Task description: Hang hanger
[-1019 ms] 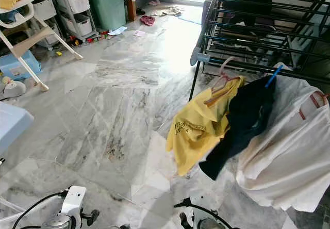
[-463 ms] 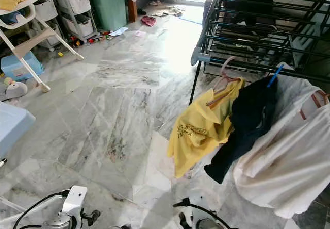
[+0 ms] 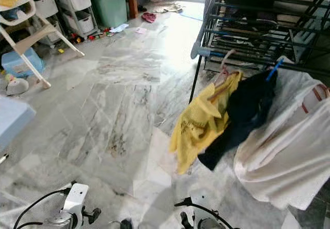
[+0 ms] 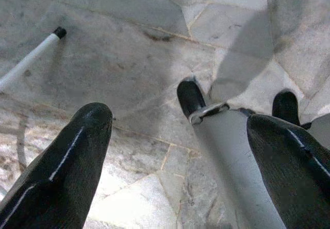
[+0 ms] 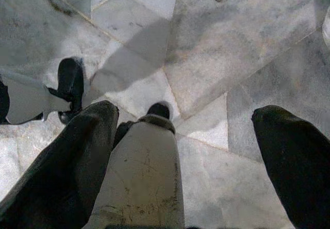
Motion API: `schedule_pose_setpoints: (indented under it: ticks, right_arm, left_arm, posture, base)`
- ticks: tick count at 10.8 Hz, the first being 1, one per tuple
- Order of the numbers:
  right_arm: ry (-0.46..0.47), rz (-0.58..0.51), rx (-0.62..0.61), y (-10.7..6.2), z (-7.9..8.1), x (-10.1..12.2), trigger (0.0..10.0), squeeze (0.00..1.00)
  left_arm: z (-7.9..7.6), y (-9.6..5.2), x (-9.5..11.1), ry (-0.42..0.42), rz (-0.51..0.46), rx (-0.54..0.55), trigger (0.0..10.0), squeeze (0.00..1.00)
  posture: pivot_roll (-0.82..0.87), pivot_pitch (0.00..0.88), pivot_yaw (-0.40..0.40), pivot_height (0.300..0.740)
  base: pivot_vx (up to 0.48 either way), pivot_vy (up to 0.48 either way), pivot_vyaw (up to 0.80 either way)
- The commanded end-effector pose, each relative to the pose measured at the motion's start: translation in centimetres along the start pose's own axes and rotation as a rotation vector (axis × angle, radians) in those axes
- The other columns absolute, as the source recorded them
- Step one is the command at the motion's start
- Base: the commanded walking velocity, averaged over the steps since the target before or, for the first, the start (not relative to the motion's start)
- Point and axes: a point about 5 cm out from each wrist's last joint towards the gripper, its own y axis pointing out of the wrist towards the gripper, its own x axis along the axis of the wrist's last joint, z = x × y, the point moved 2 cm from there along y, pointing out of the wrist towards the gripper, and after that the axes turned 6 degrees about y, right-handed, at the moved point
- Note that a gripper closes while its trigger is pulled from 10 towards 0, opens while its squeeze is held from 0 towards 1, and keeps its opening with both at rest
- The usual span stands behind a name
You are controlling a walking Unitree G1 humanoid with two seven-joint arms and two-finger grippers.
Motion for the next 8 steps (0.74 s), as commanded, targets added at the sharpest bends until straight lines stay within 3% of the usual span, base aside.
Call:
schedule_pose_setpoints:
  ticks: [1, 8]
  right_arm:
    - [0.017, 0.025, 0.002, -0.06, 0.10, -0.66, 10.0, 0.00]
    - [0.026, 0.025, -0.002, -0.08, -0.02, -0.71, 10.0, 0.00]
  left_arm:
    - [0.11, -0.09, -0.61, 0.002, 0.022, 0.001, 10.0, 0.00]
    - [-0.02, -0.07, -0.64, 0.010, 0.024, -0.002, 10.0, 0.00]
  posture:
    - [-0.14, 0.057, 0.036, 0.740]
    - [-0.15, 0.057, 0.037, 0.740]
  base:
    - [-0.292, 0.000, 0.00]
    - [-0.292, 0.000, 0.00]
